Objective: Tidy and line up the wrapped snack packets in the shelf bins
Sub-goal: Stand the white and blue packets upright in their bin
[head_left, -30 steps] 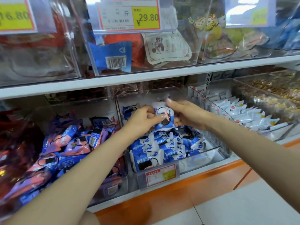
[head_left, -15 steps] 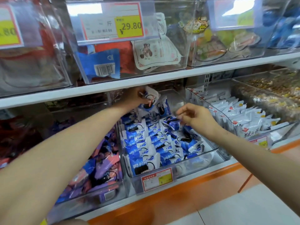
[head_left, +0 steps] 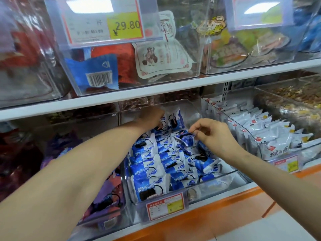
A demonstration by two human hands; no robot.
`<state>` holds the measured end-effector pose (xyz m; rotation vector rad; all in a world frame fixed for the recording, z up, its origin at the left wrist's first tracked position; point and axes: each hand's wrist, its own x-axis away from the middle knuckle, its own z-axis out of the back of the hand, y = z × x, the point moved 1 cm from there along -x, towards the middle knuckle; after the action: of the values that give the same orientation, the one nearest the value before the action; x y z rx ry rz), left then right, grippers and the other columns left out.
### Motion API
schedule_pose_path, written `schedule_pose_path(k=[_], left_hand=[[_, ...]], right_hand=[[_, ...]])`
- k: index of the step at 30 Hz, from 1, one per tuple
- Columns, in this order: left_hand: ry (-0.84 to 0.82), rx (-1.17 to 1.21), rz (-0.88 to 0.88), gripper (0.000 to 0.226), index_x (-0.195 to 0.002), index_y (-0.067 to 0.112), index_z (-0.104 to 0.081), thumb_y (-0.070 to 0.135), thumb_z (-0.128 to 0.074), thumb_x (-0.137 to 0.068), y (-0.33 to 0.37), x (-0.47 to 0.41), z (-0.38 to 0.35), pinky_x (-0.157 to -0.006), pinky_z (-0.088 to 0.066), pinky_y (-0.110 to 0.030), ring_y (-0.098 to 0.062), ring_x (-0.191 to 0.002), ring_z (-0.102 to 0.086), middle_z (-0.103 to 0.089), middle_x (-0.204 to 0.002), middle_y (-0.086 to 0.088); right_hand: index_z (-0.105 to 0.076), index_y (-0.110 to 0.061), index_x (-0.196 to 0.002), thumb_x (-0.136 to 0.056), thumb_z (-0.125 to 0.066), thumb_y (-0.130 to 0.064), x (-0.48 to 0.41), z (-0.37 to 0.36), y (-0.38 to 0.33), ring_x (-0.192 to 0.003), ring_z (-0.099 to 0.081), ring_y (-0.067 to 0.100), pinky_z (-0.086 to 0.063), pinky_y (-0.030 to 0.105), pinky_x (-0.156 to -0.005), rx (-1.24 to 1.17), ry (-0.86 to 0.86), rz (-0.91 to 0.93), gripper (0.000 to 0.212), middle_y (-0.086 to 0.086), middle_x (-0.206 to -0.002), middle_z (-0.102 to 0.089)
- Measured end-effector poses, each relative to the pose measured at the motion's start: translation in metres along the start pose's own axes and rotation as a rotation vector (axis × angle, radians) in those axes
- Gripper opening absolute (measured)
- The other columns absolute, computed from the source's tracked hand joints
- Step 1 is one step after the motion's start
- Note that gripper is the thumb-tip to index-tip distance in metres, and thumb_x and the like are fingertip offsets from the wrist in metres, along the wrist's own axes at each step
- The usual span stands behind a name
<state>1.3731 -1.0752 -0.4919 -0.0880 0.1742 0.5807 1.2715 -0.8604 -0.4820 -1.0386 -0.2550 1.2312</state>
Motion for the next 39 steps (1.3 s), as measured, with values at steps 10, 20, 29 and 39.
schedule_pose_path(k=[10, 20, 29, 39], left_hand=[[0.104, -0.016, -0.084, 0.007, -0.088, 0.008, -0.055, 0.002, -0.057, -0.087, 0.001, 0.003, 0.000, -0.070, -0.034, -0.023, -0.019, -0.090, -0.055, -0.050, -0.088, 0.001], [0.180, 0.006, -0.091, 0.046, -0.123, 0.008, -0.046, 0.013, -0.067, -0.083, 0.026, -0.017, 0.020, -0.079, -0.033, -0.027, -0.023, -0.109, -0.047, -0.050, -0.122, -0.009], [0.183, 0.067, -0.171, 0.031, -0.112, 0.014, -0.060, 0.012, -0.065, -0.081, 0.042, -0.029, 0.026, -0.079, -0.029, -0.030, -0.022, -0.106, -0.046, -0.056, -0.112, -0.004], [-0.107, 1.242, 0.165, 0.018, -0.092, 0.012, -0.055, 0.008, -0.069, -0.081, 0.036, 0.046, 0.050, -0.061, -0.053, -0.014, -0.009, -0.074, -0.062, -0.061, -0.089, -0.002]], right_hand=[[-0.065, -0.022, -0.077, -0.088, -0.054, 0.004, -0.003, 0.000, -0.001, -0.079, -0.064, 0.021, -0.049, 0.020, -0.069, -0.021, 0.024, -0.006, 0.031, 0.005, -0.085, -0.068], [-0.060, -0.032, -0.070, -0.085, -0.050, 0.009, -0.002, 0.003, 0.000, -0.075, -0.064, 0.021, -0.051, 0.026, -0.070, 0.014, 0.099, 0.054, 0.045, 0.002, -0.084, -0.065], [-0.063, -0.022, -0.084, -0.086, -0.053, 0.008, -0.004, 0.004, -0.001, -0.075, -0.058, 0.011, -0.045, 0.008, -0.067, 0.044, 0.114, 0.046, 0.031, 0.001, -0.088, -0.062], [-0.042, -0.011, -0.119, -0.085, -0.067, -0.023, -0.018, -0.012, -0.002, -0.105, -0.062, 0.021, -0.052, 0.032, -0.090, -0.613, -0.021, -0.456, 0.044, 0.011, -0.121, -0.060]])
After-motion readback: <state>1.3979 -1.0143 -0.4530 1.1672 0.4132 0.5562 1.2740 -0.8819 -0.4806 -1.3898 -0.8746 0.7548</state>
